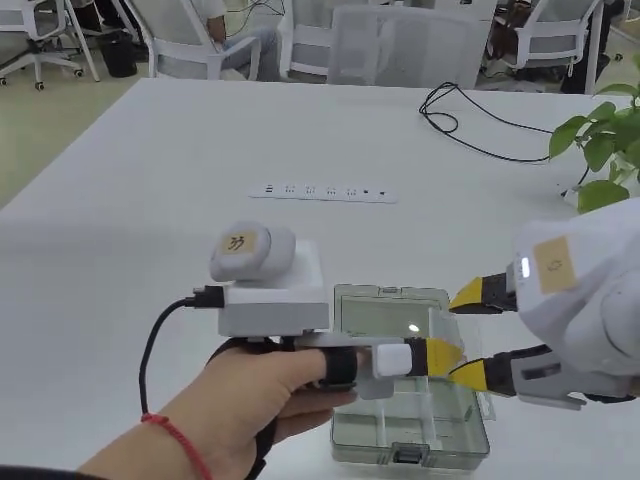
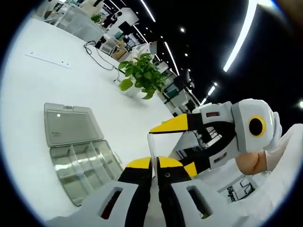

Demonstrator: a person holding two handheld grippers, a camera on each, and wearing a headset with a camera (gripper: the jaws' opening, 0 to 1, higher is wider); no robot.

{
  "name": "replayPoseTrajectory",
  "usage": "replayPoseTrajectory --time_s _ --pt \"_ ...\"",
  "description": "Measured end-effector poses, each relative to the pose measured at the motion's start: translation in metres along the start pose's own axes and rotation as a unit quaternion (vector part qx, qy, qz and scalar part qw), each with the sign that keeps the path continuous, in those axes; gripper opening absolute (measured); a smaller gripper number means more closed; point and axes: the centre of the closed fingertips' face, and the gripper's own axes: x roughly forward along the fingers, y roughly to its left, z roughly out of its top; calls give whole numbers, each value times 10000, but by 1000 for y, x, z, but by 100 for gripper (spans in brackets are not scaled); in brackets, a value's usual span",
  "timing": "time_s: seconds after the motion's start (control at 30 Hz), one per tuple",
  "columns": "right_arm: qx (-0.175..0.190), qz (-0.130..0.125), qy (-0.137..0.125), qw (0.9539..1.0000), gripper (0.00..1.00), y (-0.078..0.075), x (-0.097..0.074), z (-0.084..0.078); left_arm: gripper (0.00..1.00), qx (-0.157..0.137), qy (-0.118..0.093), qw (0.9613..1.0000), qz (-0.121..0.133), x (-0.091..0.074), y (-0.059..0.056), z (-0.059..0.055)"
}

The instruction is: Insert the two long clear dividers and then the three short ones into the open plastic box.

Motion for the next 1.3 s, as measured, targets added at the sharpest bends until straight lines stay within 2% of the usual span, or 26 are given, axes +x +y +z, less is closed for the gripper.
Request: replayPoseTrajectory --time_s 0.27,0.57,0.63,0.7,0.77,0.83,0.9,0.93,0.97,1.03,1.07,1.17,1.23,1.27,1.3 --pt "-54 25 44 10000 33 2 1 -2 0 1 -5 10000 35 1 0 -3" --pt "-155 -55 32 9999 33 -1 -1 -1 0 -44 -111 9999 98 2 0 1" --pt "-175 -104 24 9998 33 -3 -1 -1 0 43 -83 9998 166 1 3 0" --pt "-101 -64 -9 9999 33 -3 -1 -1 0 -44 -135 9999 99 1 0 1" --pt "-114 -90 -34 9999 35 -5 -3 0 0 44 -118 9998 136 0 2 1" --pt "8 -36 -178 9998 37 -7 -8 3 0 68 -131 9998 118 -2 2 2" --pt "148 -18 -315 9994 38 -11 -12 6 0 266 -124 9995 137 -5 4 3" --pt "263 47 -416 9988 38 -14 -16 7 0 460 -118 9988 141 -7 4 4" --pt "362 116 -494 9981 38 -14 -19 8 0 503 -102 9986 132 -8 4 4" --pt "604 270 -698 9954 37 -17 -24 11 0 958 -91 9953 70 -11 3 5" --pt "742 396 -818 9931 36 -18 -27 12 0 1174 -20 9931 53 -12 2 3" --pt "887 694 -1012 9885 35 -19 -35 14 0 1503 18 9886 -103 -14 -6 1" --pt "1077 992 -1168 9823 34 -16 -39 17 0 1728 51 9848 -181 -16 -10 0" --pt "1113 1134 -1240 9795 33 -16 -41 18 0 1937 55 9808 -233 -16 -11 0" --pt "1134 1198 -1273 9781 33 -16 -42 19 0 2033 30 9787 -300 -17 -14 0"
